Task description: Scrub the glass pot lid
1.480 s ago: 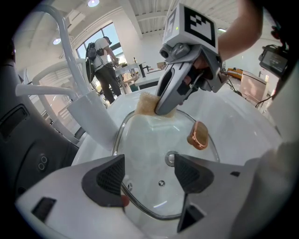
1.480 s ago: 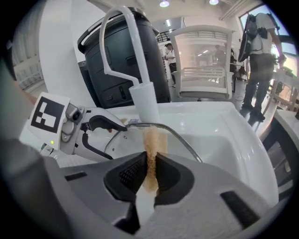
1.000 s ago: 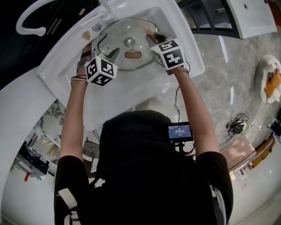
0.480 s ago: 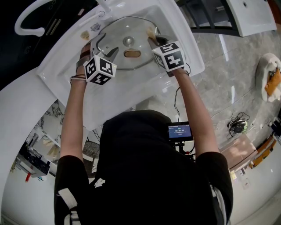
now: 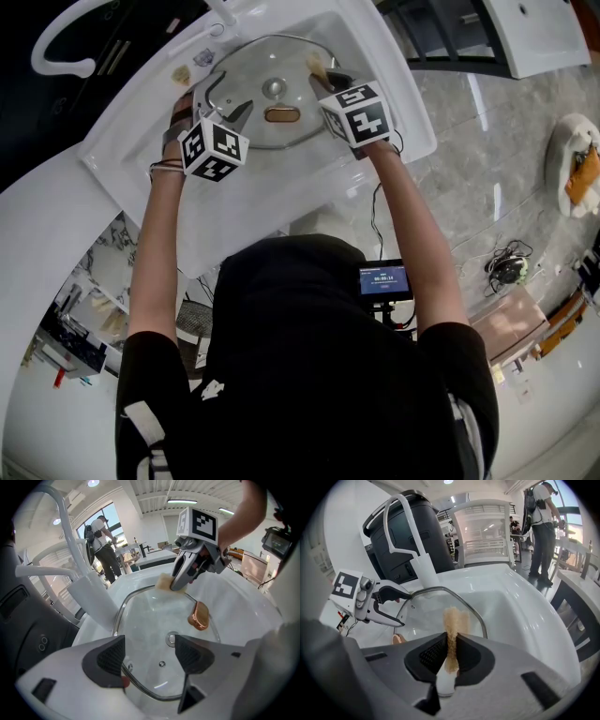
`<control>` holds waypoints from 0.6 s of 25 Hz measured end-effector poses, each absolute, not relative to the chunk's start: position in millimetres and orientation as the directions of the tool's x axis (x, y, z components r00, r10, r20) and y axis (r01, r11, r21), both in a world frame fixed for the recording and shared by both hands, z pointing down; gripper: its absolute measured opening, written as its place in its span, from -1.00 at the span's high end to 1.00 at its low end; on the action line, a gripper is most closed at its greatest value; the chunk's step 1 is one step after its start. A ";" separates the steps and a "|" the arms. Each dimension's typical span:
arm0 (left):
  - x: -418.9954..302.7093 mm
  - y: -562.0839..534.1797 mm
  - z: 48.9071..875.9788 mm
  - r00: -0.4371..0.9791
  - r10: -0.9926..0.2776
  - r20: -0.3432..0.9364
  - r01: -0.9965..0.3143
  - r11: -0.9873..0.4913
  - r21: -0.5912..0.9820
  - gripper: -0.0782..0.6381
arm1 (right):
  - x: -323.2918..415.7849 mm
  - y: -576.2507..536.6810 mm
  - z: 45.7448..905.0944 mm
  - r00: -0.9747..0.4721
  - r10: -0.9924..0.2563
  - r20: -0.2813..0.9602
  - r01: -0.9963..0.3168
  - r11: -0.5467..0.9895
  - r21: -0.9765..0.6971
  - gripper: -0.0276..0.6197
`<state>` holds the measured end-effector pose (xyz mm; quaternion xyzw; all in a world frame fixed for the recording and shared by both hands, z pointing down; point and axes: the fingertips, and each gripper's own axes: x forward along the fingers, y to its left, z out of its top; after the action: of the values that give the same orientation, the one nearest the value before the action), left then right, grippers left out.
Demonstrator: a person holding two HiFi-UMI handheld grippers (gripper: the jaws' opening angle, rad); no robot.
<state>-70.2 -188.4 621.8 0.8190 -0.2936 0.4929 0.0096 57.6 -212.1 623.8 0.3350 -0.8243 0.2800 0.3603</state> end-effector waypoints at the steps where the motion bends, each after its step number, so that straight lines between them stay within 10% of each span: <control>1: -70.2 -188.4 621.9 0.342 -0.472 0.813 -0.490 -0.827 -0.274 -0.07 | 54.9 -213.7 622.4 -0.519 -0.350 0.779 -0.751 0.623 -0.220 0.85; 15: -68.7 -187.1 622.8 0.347 -0.470 0.811 -0.489 -0.829 -0.271 -0.07 | 2.7 -221.1 603.9 -0.582 -0.325 0.745 -0.686 0.688 -0.236 0.85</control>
<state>-68.7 -187.1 622.8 0.8207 -0.2923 0.4909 0.0095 2.7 -221.1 603.9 0.2972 -0.8506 0.2601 0.3471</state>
